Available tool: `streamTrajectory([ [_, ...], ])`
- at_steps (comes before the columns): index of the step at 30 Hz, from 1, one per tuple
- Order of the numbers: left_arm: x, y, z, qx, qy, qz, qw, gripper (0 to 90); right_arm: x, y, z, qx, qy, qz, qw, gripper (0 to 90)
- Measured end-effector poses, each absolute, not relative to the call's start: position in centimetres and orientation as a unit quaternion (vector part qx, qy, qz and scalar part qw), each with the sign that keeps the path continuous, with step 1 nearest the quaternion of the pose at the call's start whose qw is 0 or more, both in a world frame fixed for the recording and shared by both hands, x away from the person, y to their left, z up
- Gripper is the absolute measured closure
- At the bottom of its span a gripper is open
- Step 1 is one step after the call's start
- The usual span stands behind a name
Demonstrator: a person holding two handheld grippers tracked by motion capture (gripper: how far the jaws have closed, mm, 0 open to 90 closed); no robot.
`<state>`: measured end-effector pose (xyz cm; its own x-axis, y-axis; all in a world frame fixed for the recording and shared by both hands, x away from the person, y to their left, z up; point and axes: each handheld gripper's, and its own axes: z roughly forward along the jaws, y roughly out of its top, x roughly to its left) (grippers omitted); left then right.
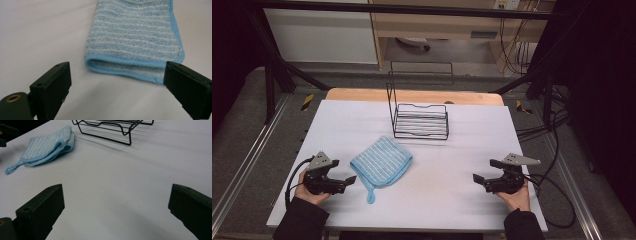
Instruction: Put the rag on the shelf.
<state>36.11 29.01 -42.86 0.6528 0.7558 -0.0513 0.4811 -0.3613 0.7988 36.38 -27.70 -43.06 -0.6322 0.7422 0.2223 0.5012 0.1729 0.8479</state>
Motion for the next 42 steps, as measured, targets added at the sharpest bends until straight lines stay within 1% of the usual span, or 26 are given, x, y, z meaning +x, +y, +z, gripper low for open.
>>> streamTrajectory([
  [10, 36.1, 28.8, -42.7, 0.808, 0.382, 0.166, 0.417, 8.0, 36.3, -27.7, -43.0, 0.413, 0.754, 0.495, 0.122, 1.0],
  [18, 36.0, 27.7, -42.1, 0.810, 0.383, 0.163, 0.413, 8.4, 36.3, -27.6, -43.1, 0.413, 0.755, 0.493, 0.125, 0.9],
  [25, 35.5, 25.8, -41.6, 0.818, 0.375, 0.155, 0.408, 12.0, 36.3, -27.5, -43.1, 0.413, 0.757, 0.490, 0.126, 1.0],
  [29, 35.2, 24.6, -41.5, 0.823, 0.368, 0.146, 0.407, 15.7, 36.4, -27.5, -43.2, 0.413, 0.758, 0.488, 0.127, 1.0],
  [32, 35.0, 23.7, -41.5, 0.827, 0.366, 0.140, 0.403, 20.6, 36.4, -27.5, -43.2, 0.412, 0.760, 0.486, 0.127, 1.0],
  [35, 34.7, 22.7, -41.6, 0.835, 0.360, 0.135, 0.394, 27.7, 36.4, -27.5, -43.2, 0.412, 0.761, 0.485, 0.127, 1.1],
  [40, 34.4, 21.4, -41.9, 0.849, 0.351, 0.128, 0.374, 47.2, 36.4, -27.4, -43.3, 0.413, 0.761, 0.483, 0.126, 1.1],
  [42, 34.3, 21.2, -42.1, 0.853, 0.354, 0.125, 0.362, 52.9, 36.4, -27.4, -43.3, 0.413, 0.762, 0.482, 0.125, 1.2],
])
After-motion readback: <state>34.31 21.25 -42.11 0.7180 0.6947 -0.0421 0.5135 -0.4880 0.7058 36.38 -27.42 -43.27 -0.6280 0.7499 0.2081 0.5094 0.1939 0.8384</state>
